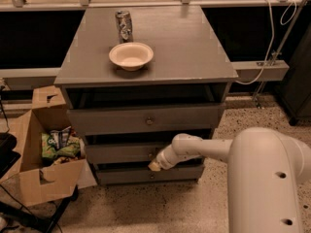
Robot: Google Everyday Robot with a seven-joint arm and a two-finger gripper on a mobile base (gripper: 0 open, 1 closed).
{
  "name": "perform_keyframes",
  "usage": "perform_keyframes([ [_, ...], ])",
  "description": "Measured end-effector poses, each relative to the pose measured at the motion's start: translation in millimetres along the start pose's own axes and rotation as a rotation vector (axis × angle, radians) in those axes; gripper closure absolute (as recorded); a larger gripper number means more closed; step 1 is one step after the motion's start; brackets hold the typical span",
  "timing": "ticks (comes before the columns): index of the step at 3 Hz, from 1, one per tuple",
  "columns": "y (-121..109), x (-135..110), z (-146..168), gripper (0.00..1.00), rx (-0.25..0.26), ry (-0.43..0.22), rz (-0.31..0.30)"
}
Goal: Close middle drawer
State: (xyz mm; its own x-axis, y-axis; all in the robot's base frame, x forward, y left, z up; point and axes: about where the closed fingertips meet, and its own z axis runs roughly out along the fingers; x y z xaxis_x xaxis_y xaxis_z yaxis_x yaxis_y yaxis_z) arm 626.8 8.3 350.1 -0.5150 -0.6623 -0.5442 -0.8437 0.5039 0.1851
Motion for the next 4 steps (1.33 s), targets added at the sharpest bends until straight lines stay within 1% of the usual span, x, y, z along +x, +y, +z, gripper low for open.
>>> perform_keyframes([
  [1, 90, -16, -47, 1.0, -0.073, 0.128, 0.01],
  [2, 161, -5, -84, 1.0, -0.122, 0.223, 0.008],
  [3, 219, 43, -128, 1.0, -0.163, 0.309, 0.052],
  [4, 224, 87, -172, 1.0, -0.138, 0.375, 0.144],
])
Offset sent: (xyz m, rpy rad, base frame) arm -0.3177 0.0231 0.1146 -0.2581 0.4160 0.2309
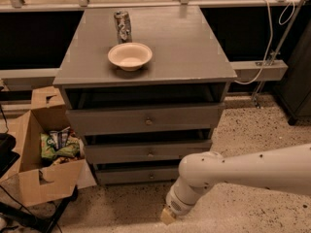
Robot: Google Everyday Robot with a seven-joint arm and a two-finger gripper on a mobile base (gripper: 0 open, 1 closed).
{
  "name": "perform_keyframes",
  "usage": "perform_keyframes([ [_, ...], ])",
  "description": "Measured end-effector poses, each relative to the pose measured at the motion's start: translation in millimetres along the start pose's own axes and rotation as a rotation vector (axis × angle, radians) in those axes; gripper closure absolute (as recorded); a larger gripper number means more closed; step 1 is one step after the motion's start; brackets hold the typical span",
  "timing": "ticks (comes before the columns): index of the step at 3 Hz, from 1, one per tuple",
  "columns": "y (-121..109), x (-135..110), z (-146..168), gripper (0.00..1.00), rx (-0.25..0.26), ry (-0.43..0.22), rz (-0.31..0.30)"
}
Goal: Close middle drawer
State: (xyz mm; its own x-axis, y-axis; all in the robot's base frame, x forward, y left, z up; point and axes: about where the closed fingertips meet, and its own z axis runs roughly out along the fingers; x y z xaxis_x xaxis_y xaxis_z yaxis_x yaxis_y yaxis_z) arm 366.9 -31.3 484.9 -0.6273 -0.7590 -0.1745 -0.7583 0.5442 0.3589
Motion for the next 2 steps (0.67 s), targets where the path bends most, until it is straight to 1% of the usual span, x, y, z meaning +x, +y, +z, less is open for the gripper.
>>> perform_keyframes([
  [1, -21, 44, -32, 1.0, 0.135, 0.006, 0.11],
  [2, -49, 63, -86, 1.0, 0.412, -0.075, 0.109],
])
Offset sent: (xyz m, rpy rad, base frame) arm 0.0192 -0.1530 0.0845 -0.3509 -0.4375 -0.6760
